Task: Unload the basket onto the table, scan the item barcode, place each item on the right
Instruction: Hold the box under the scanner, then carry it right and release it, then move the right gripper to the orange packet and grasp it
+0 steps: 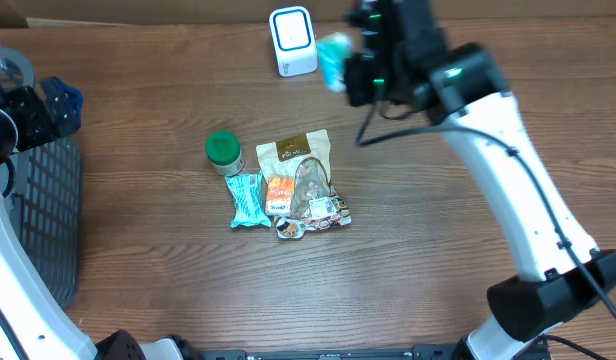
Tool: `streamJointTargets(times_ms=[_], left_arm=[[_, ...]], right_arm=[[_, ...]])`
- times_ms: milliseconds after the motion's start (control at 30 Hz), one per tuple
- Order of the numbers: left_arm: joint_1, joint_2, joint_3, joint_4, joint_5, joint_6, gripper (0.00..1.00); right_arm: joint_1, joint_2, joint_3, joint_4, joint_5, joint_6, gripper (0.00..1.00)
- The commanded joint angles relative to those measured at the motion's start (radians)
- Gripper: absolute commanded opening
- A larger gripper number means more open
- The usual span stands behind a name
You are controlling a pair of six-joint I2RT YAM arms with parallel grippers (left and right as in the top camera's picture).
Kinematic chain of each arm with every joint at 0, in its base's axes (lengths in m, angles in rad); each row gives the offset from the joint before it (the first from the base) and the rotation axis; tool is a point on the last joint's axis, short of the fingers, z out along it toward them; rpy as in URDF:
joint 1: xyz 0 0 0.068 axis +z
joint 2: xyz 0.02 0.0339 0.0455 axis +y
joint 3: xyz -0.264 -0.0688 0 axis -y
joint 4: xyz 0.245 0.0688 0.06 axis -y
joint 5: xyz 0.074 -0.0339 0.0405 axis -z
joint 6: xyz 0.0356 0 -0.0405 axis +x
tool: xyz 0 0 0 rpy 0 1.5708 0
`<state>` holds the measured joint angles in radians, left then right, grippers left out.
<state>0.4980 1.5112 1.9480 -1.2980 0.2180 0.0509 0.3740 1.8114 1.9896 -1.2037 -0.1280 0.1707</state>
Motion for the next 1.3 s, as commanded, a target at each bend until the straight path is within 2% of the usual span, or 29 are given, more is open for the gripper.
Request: streamJointTargets(times_ms=[0,133,200,467,533,633,667,733,900,1100,1267], left_arm=[[-0.001,0.005,0.003,0.0,0.014,-0.013,0.99],[-0.001,0.005,0.003,0.0,0.014,-0.014,0.99],[-0.001,0.005,0.003,0.0,0.014,-0.013,1.0],[-0.001,0.005,0.003,0.0,0.014,-0.014,1.0],[-0.001,0.005,0.003,0.0,0.014,-0.013,1.0],[-0.001,0.005,0.003,0.0,0.014,-0.013,1.0],[-0.001,0.005,0.003,0.0,0.014,-0.013,1.0],[-0.001,0.005,0.003,0.0,0.014,-0.014,1.0],[-0.001,0.005,0.003,0.0,0.014,-0.013,1.0],[-0.001,0.005,0.003,0.0,0.014,-0.013,1.0],[-0.001,0.005,0.003,0.0,0.014,-0.014,0.99]], right_arm=[[-0.141,0.042,-0.042,-0.105,-0.072,0.208,0.04],[-0.319,0.044,-0.191,-0.119,-0.073,0.328,0.04],[-0.387,0.044,-0.269,-0.092,-0.091,0.336,0.04],[-0.612,0.044,-0.592,0.177,-0.138,0.333,0.04],[-0.632,0.044,-0.639,0.243,-0.139,0.331,0.08],[-0.636,0.044,-0.674,0.278,-0.135,0.327,0.21],[-0.636,0.044,-0.677,0.278,-0.134,0.326,0.25],[-0.636,0.044,-0.674,0.259,-0.136,0.319,0.41],[-0.639,0.044,-0.563,0.097,-0.154,0.198,0.46],[-0.565,0.043,-0.332,-0.149,-0.377,0.021,0.44],[-0.405,0.044,-0.309,-0.14,-0.546,0.011,0.44]])
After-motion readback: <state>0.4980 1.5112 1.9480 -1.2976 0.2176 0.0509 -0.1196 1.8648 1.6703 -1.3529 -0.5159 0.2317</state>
